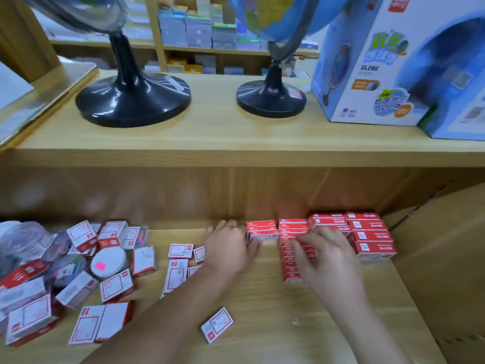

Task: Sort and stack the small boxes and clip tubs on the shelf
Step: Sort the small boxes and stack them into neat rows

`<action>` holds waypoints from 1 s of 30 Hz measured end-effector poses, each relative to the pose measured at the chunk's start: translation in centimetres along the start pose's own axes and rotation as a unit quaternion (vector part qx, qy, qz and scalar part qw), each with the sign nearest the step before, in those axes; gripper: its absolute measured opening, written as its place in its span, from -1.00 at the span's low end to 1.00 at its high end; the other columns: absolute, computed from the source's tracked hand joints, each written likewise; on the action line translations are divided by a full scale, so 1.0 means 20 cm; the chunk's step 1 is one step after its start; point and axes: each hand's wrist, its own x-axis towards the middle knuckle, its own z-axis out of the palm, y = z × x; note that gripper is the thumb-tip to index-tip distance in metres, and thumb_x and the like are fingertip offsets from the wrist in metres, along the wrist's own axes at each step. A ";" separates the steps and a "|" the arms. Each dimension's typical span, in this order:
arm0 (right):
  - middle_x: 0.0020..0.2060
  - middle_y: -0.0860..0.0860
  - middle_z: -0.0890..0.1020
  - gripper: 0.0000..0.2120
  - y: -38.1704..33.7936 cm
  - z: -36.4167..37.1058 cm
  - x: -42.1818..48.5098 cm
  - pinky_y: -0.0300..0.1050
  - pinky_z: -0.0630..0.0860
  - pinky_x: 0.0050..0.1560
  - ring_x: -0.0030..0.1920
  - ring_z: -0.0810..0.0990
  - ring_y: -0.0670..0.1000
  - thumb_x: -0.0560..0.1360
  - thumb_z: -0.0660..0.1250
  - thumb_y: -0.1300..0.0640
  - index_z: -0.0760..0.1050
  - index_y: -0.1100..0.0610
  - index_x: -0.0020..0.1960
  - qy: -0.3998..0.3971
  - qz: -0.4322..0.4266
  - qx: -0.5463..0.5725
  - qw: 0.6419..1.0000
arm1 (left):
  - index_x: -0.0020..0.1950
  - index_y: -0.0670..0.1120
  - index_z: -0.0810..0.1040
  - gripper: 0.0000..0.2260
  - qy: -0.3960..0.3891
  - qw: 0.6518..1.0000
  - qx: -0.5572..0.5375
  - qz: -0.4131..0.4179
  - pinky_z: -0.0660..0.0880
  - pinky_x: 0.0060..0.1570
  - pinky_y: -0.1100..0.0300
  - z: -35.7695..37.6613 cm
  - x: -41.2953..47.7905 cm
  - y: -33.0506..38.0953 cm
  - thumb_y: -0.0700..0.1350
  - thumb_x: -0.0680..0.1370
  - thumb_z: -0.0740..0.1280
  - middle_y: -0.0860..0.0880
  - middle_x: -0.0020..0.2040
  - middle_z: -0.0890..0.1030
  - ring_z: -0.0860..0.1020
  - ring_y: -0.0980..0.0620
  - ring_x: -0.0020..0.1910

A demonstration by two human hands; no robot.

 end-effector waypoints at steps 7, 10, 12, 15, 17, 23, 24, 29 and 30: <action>-0.15 -0.10 0.60 -0.89 0.01 -0.03 -0.08 0.02 0.55 -0.12 -0.10 0.54 0.06 0.46 0.42 0.01 0.66 0.00 -0.06 -0.013 -0.004 0.019 1.000 | 0.18 0.03 0.60 -0.61 0.015 1.000 -0.004 0.005 0.37 0.11 0.06 0.03 -0.01 0.06 0.24 0.63 0.15 0.01 0.11 0.58 0.50 -0.04 0.21; -0.15 -0.10 0.60 -0.89 -0.01 -0.02 -0.09 0.05 0.56 -0.13 -0.11 0.54 0.06 0.44 0.42 0.01 0.65 -0.01 -0.06 -0.034 -0.016 0.028 0.999 | 0.17 0.02 0.59 -0.64 0.022 1.000 -0.014 0.004 0.39 0.08 0.07 0.04 -0.01 0.06 0.23 0.62 0.17 -0.01 0.08 0.59 0.51 -0.05 0.17; -0.13 -0.11 0.61 -0.87 -0.02 -0.02 -0.10 0.06 0.56 -0.12 -0.08 0.57 0.06 0.45 0.38 -0.03 0.64 -0.03 -0.05 -0.050 -0.016 0.034 0.998 | 0.10 0.00 0.60 -0.66 0.017 0.999 -0.035 -0.004 0.42 0.04 0.07 0.04 -0.01 0.06 0.22 0.60 0.21 -0.04 0.02 0.60 0.54 -0.08 0.11; -0.12 -0.13 0.61 -0.88 -0.02 -0.03 -0.12 0.01 0.56 -0.12 -0.07 0.58 0.04 0.45 0.42 -0.02 0.65 -0.04 -0.04 -0.053 -0.010 0.030 0.998 | 0.01 -0.02 0.61 -0.67 0.018 0.998 -0.053 -0.012 0.42 -0.03 0.06 0.03 -0.03 0.05 0.21 0.60 0.24 -0.08 -0.04 0.60 0.55 -0.12 0.05; -0.15 -0.13 0.60 -0.89 -0.03 -0.03 -0.13 -0.04 0.55 -0.15 -0.09 0.57 0.04 0.43 0.48 0.02 0.66 -0.03 -0.05 -0.052 0.001 0.026 0.998 | 0.03 -0.03 0.63 -0.65 0.026 0.999 -0.031 0.000 0.40 -0.02 0.07 0.03 -0.04 0.05 0.19 0.62 0.20 -0.07 -0.02 0.61 0.54 -0.11 0.07; -0.16 -0.14 0.60 -0.92 -0.07 -0.04 -0.14 -0.02 0.55 -0.12 -0.09 0.57 0.03 0.44 0.48 0.03 0.65 -0.03 -0.07 -0.053 -0.013 0.027 0.998 | 0.10 -0.01 0.64 -0.62 0.015 1.000 -0.005 -0.004 0.36 0.12 0.05 0.01 -0.02 0.07 0.19 0.64 0.15 -0.03 0.07 0.61 0.52 -0.08 0.17; -0.15 -0.14 0.60 -0.92 -0.08 -0.05 -0.14 -0.03 0.55 -0.12 -0.09 0.58 0.03 0.44 0.46 0.03 0.65 -0.03 -0.06 -0.052 -0.019 0.036 0.998 | 0.10 0.00 0.63 -0.66 0.019 1.000 -0.018 0.005 0.37 0.12 0.05 -0.01 -0.03 0.06 0.17 0.63 0.18 -0.03 0.06 0.61 0.51 -0.08 0.17; -0.17 -0.25 0.54 -0.82 -0.23 0.06 -0.21 -0.11 0.57 -0.19 -0.18 0.59 -0.11 0.46 0.35 -0.11 0.61 -0.09 0.00 -0.119 -0.021 0.169 0.978 | 0.00 0.00 0.65 -0.83 0.089 0.986 -0.137 0.040 0.50 -0.11 0.05 -0.13 -0.23 -0.15 -0.12 0.49 0.29 0.00 -0.11 0.58 0.54 -0.15 -0.08; -0.17 -0.27 0.52 -0.77 -0.27 0.11 -0.23 -0.10 0.59 -0.19 -0.19 0.59 -0.14 0.44 0.32 -0.15 0.60 -0.11 0.03 -0.149 -0.010 0.192 0.970 | -0.01 -0.02 0.65 -0.83 0.097 0.987 -0.125 0.027 0.51 -0.13 0.05 -0.15 -0.29 -0.23 -0.12 0.49 0.28 0.01 -0.10 0.59 0.55 -0.13 -0.08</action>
